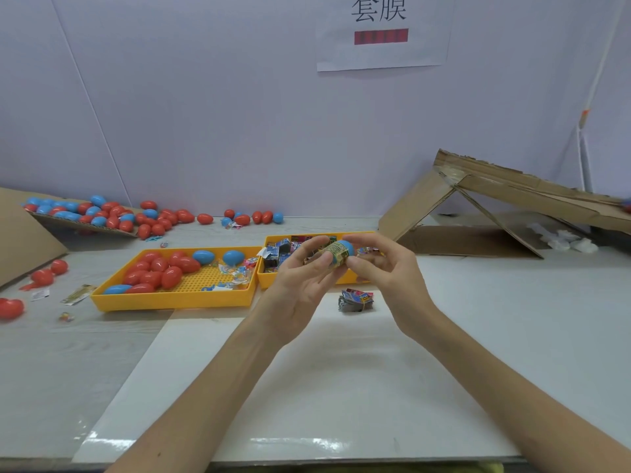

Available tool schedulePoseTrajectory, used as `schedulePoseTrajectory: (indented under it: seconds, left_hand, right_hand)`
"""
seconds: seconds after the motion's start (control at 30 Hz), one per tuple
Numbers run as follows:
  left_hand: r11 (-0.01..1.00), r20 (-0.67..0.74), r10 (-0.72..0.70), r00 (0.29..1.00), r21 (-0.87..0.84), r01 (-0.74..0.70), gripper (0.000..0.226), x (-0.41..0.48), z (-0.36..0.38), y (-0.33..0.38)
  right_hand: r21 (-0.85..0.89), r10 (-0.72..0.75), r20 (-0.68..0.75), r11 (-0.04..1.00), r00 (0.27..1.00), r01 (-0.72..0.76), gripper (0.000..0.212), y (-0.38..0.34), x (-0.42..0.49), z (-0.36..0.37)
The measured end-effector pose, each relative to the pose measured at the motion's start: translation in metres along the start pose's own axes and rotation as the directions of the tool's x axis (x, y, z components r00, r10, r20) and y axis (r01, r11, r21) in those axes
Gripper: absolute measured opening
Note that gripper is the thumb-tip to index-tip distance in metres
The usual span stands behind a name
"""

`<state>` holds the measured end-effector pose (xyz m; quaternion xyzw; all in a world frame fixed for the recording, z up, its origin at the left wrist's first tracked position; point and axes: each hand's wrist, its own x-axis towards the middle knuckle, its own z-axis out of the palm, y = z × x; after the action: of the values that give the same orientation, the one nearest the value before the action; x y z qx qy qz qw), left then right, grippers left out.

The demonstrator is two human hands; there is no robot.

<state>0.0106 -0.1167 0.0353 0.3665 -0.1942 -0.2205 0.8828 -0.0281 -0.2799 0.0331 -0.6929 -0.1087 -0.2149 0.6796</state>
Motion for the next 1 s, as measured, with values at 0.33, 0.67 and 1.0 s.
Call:
schedulePoseTrajectory:
  seconds: [0.33, 0.67, 1.0]
  left_hand:
    - [0.994, 0.046, 0.043, 0.998, 0.102, -0.047, 0.032, 0.001, 0.000, -0.005]
    - [0.988, 0.059, 0.057, 0.997, 0.141, -0.065, 0.032, 0.002, -0.001, -0.005]
    - [0.513, 0.014, 0.342, 0.940, 0.835, -0.199, 0.045, 0.008, -0.010, -0.019]
  right_hand:
    - [0.190, 0.122, -0.010, 0.975, 0.992, -0.118, 0.035, 0.001, 0.003, -0.001]
    - [0.241, 0.136, 0.013, 0.961, 0.991, -0.135, 0.024, 0.004, 0.005, -0.004]
    - [0.072, 0.349, 0.072, 0.932, 0.934, -0.354, 0.020, 0.016, 0.006, -0.004]
